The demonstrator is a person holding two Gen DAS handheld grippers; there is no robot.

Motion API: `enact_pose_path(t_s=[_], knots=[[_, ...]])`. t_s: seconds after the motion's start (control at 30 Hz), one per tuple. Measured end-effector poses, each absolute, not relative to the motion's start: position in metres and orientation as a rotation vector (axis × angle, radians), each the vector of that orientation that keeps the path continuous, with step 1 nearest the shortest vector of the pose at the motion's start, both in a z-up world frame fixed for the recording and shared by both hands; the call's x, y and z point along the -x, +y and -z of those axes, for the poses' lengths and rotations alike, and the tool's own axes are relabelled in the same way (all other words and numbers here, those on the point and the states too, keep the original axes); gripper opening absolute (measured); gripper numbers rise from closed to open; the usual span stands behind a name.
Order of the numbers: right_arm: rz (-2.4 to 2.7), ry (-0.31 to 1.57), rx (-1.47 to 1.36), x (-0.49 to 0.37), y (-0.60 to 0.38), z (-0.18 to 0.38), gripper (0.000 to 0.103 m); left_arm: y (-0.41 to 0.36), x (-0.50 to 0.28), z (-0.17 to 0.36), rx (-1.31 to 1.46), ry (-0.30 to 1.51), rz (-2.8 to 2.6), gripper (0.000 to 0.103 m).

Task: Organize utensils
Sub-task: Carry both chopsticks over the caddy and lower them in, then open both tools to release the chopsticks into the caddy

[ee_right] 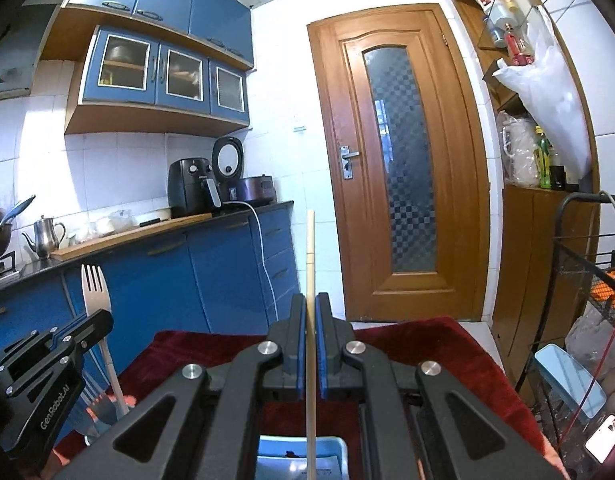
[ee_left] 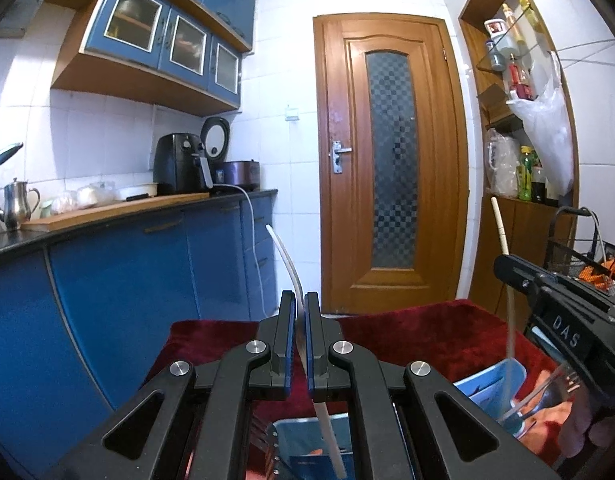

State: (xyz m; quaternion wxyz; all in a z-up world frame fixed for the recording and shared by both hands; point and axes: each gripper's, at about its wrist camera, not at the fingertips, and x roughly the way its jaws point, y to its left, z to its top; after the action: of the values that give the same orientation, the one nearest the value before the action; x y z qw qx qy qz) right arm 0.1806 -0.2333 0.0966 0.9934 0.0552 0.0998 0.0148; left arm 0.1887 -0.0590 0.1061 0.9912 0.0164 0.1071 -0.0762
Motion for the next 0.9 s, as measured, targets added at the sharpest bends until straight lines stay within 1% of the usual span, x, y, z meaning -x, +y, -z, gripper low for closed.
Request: enact_pose_path(t_s=[0.07,0.1,0.2,0.23,0.33,0.53,0.9], knots=[[-0.044,0.208,-0.094,-0.181,-0.229,-0.095,0.006,-0.06,-0.189,-0.105,-0.036,0.226,0.169,0.004],[-0.05,0.212,-0.089,-0.181,-0.229,-0.094,0.007,-0.061,-0.188,-0.105,-0.038,0.23,0.173,0.006],[-0.08,0.244,-0.101,-0.181,-0.229,-0.092,0.007,-0.061,-0.184,-0.106,-0.04,0.226,0.167,0.021],[-0.089,0.252,-0.107,-0.18,-0.229,-0.092,0.011,-0.061,-0.182,-0.107,-0.036,0.226,0.17,0.022],[-0.109,0.251,-0.117,-0.175,-0.231,-0.095,0.019,-0.059,-0.177,-0.11,-0.021,0.234,0.184,0.024],[-0.142,0.241,-0.122,-0.159,-0.232,-0.106,0.025,-0.055,-0.164,-0.116,0.007,0.27,0.213,0.026],[-0.179,0.303,-0.156,-0.12,-0.236,-0.124,0.025,-0.047,-0.127,-0.13,0.036,0.32,0.258,0.026]])
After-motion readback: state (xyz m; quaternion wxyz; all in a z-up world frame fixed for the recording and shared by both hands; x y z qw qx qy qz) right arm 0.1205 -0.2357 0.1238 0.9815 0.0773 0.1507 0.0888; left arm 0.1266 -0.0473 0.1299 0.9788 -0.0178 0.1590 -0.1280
